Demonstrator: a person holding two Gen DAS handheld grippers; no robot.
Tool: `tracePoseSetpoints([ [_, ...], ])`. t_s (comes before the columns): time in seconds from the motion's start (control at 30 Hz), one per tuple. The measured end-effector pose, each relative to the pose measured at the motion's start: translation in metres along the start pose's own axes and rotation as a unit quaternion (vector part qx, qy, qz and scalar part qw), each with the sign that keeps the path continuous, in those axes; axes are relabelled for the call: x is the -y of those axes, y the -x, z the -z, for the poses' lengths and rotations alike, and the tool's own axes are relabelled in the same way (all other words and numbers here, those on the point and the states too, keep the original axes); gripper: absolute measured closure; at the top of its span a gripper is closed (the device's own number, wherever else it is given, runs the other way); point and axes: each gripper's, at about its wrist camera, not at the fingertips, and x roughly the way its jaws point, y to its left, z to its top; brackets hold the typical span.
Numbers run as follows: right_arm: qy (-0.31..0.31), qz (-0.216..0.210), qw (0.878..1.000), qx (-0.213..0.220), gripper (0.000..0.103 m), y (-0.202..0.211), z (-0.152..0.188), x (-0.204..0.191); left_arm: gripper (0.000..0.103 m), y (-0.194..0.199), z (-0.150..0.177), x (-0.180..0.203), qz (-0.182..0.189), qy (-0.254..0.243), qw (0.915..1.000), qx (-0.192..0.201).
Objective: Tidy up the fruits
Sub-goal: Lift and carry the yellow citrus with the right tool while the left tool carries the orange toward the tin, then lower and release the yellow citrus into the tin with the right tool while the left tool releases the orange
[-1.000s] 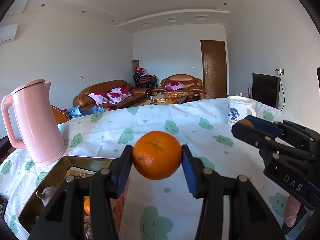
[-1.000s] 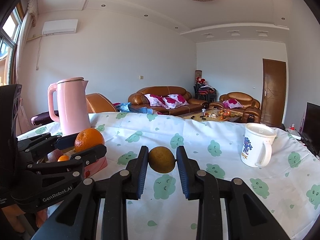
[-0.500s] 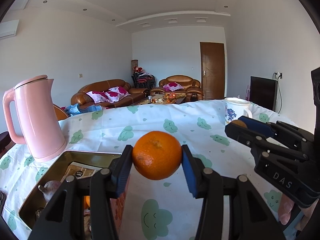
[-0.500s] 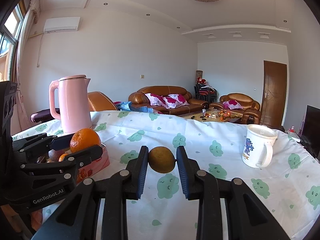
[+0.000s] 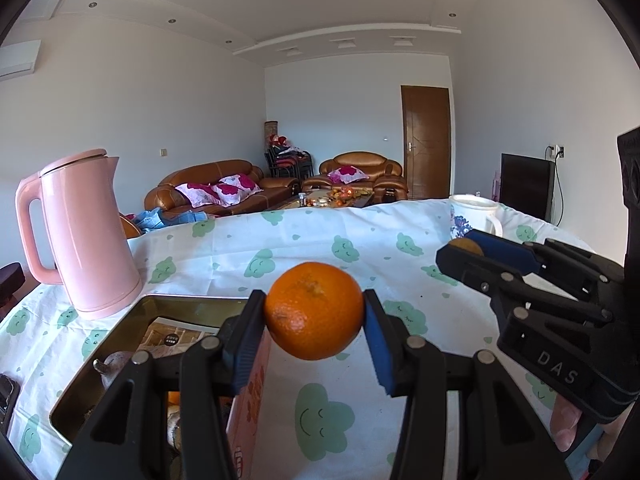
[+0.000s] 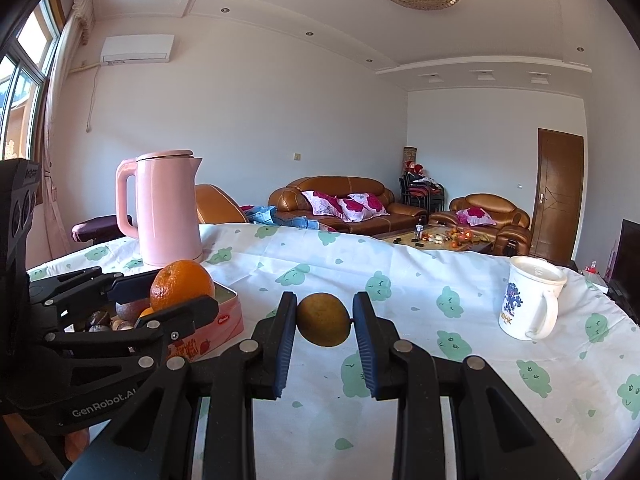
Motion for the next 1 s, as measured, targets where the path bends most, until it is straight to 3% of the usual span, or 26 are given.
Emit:
tracePoseSetpoints([
  [1.0,0.037,-0.071,0.997,-0.002,0.072,-0.011,-0.011,-0.064,0.053,0.032,0.016,-0.06,-0.045,0.034,0.9984,-0.006],
])
